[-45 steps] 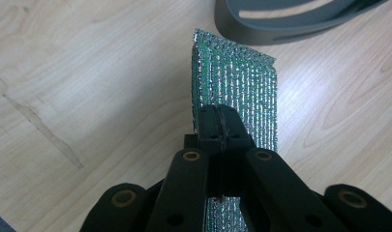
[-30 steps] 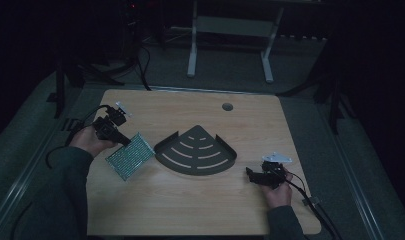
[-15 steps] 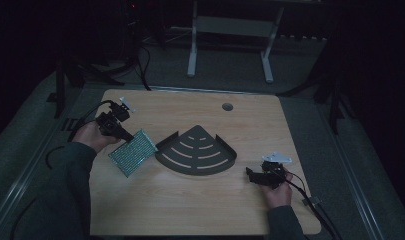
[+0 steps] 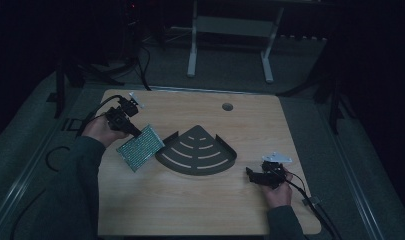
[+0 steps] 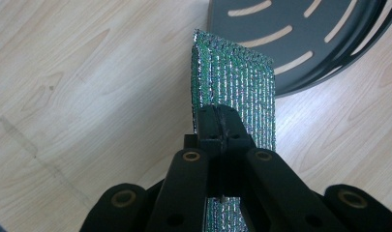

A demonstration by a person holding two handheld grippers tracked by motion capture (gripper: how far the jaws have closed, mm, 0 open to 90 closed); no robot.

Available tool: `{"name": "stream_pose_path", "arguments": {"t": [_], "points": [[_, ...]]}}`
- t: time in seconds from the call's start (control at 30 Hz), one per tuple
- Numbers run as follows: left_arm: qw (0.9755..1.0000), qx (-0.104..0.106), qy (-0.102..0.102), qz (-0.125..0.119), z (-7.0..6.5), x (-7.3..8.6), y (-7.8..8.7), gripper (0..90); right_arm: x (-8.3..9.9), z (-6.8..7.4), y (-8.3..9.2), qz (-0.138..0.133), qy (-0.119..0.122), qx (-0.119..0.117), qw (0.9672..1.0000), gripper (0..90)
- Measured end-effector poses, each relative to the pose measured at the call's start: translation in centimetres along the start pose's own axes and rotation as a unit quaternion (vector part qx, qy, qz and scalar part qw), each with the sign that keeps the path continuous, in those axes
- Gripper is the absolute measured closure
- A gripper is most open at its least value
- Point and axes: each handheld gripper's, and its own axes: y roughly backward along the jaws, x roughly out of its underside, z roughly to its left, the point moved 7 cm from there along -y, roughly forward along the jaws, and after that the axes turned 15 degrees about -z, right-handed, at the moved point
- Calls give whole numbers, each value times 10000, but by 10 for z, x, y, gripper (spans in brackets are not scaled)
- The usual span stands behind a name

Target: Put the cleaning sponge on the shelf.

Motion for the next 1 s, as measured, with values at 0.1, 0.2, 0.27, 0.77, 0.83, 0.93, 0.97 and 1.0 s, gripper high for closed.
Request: {"name": "stream_pose_path", "arguments": {"t": [0.1,0.2,0.27,0.77,0.83,0.93,0.97,1.0], "points": [[10000,-12,-7,-3,-1,-4,-3,900,0,0,0,0,-2,0,10000,173],[10000,-7,-20,-5,-2,-8,-4,900,0,0,0,0,1,-1,10000,173],[10000,-11,-23,-18,-4,-12,-6,900,0,0,0,-1,1,-2,10000,173],[9998,80,-184,5,-15,-33,-22,900,0,0,0,0,2,-3,10000,173],[9998,112,-184,-6,-16,-36,-24,900,0,0,0,0,2,-4,10000,173],[9997,111,-204,3,-17,-38,-27,900,0,0,0,-1,1,-5,10000,173],[9997,111,-201,-18,-18,-40,-29,900,0,0,0,0,4,-5,10000,173],[9997,118,-202,-39,-18,-42,-30,900,0,0,0,0,2,-6,10000,173]]}}
